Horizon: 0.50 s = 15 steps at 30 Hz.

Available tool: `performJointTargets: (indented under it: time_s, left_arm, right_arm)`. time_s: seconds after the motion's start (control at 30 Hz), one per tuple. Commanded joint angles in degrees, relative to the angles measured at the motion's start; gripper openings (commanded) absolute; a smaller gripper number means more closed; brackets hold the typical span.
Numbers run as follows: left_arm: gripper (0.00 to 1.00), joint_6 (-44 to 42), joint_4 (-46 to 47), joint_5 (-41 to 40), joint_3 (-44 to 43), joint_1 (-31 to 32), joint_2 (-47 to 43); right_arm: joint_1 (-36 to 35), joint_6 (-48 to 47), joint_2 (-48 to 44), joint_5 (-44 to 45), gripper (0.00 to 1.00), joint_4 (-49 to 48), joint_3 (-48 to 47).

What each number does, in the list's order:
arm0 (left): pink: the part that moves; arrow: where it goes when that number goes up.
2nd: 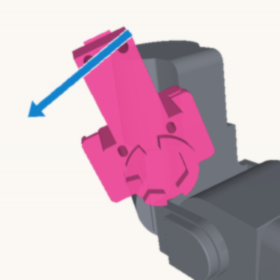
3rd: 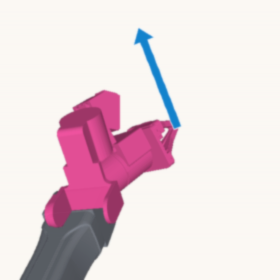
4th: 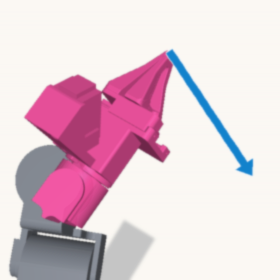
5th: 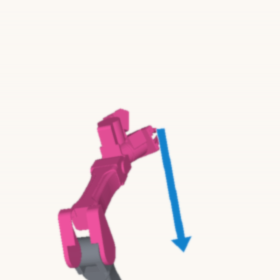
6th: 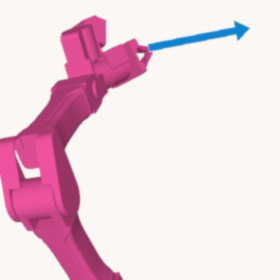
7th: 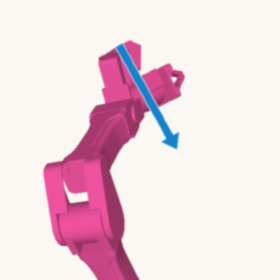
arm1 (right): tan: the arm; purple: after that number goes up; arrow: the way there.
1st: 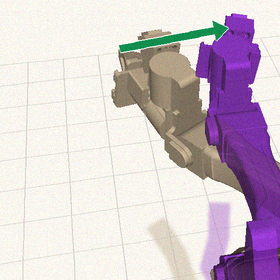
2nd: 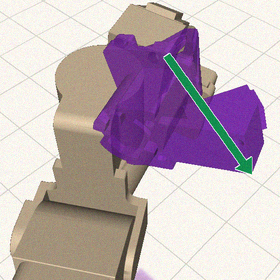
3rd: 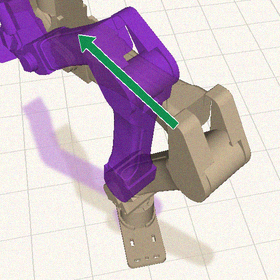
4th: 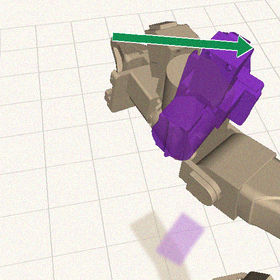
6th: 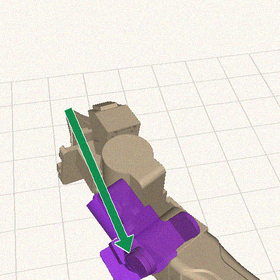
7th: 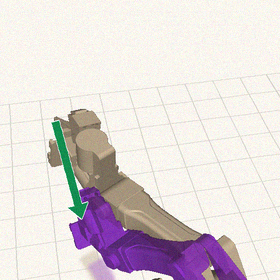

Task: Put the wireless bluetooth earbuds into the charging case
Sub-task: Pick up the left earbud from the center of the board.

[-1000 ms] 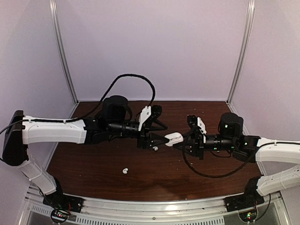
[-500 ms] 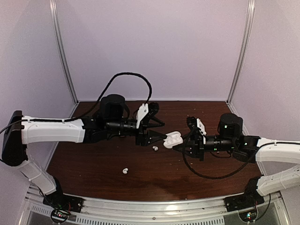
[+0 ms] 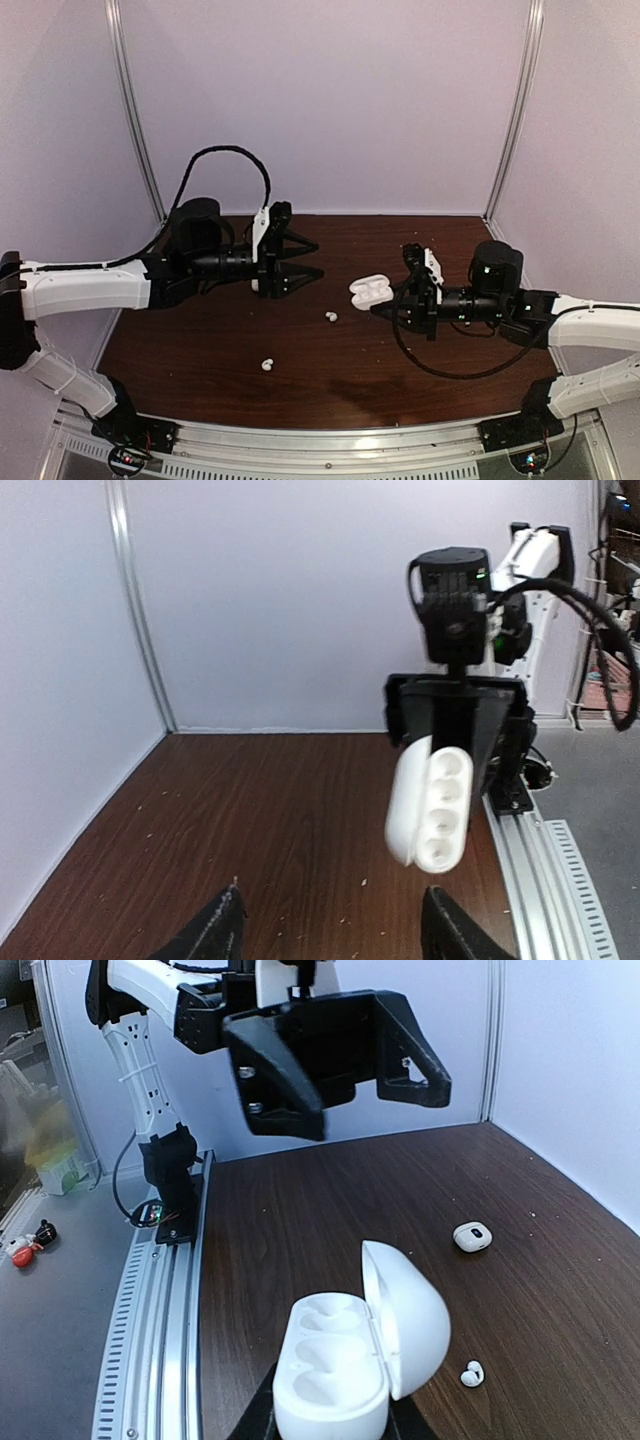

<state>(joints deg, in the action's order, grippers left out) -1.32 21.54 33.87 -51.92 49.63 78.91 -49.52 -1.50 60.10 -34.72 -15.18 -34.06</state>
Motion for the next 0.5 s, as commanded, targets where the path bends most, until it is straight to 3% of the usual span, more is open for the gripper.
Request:
performJointTargets:
  time_s: [0.0, 0.3, 0.47]
  left_arm:
    - [0.58, 3.32, -1.35, -3.56, -1.35, -5.78, 4.42]
    - [0.5, -13.38, -29.66, -3.83, -21.35, -9.02, 26.89]
    - [0.41, -21.03, -36.8, -0.07, -29.95, -9.11, 35.55]
  right_arm:
    - [0.45, 1.34, -3.28, -0.76, 0.0, -3.65, 1.18]
    - [1.53, 3.28, -5.86, -1.61, 0.0, -1.98, 1.37]
    - [1.87, 3.54, -6.3, -2.1, 0.0, -1.69, 1.49]
